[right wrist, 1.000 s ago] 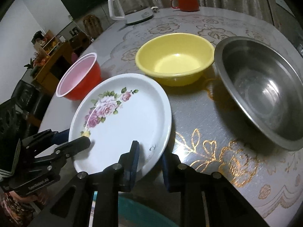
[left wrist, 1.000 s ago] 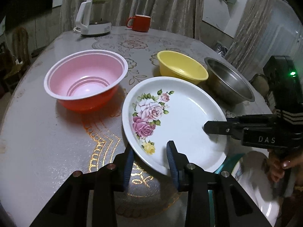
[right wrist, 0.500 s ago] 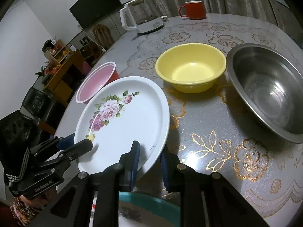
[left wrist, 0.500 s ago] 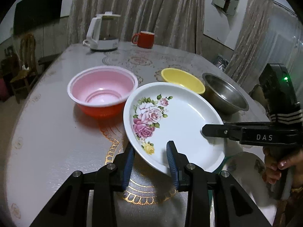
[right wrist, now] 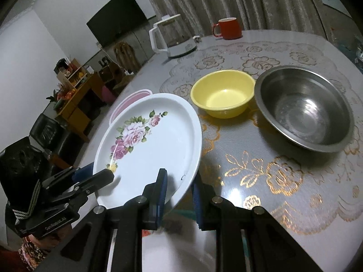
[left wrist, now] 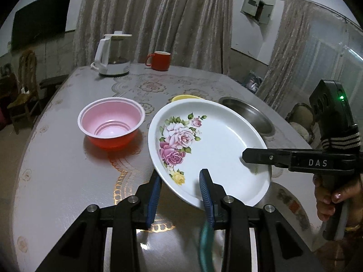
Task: Organize plates and bowls
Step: 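Lift the rose-pattern plate with the left gripper over the plate stack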
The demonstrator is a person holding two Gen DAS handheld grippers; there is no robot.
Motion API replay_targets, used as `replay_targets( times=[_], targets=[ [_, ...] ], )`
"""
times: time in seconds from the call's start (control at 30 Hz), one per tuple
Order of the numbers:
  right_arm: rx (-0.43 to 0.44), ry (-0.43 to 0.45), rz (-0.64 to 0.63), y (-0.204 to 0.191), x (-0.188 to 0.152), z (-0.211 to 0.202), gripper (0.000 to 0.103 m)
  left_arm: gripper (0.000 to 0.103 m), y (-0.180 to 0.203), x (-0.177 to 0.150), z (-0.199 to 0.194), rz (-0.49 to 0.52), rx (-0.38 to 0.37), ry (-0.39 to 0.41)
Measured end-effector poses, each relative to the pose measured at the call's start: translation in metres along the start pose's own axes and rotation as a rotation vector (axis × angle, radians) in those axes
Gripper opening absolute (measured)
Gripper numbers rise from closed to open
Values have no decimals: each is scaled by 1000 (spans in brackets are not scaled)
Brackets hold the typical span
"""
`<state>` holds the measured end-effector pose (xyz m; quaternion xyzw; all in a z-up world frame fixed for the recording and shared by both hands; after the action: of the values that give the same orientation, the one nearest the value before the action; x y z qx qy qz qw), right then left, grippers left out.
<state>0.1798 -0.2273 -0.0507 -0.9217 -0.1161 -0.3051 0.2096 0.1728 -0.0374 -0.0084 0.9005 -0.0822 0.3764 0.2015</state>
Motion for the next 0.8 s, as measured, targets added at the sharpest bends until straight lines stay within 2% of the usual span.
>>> replay_targets(
  times=[0.47, 0.8],
  targets=[
    [-19, 84, 72, -4, -52, -66, 20, 34, 41, -27, -35, 50, -93, -6],
    [-22, 96, 128, -6, -90, -88, 20, 34, 58, -55, -49, 81, -121, -32]
  ],
)
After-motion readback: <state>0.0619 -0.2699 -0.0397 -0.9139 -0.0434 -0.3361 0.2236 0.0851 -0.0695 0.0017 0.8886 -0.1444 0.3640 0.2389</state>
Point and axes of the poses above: each gripper's, at about its wrist camera, not at the fingertips, and z roughly the way its jaws point, y to its right, x to its top, the point moved 3 cm from there along z, roughly the way its jaws point, and after that the axes turned 6 degrees about -z, right-handed, at the moved point
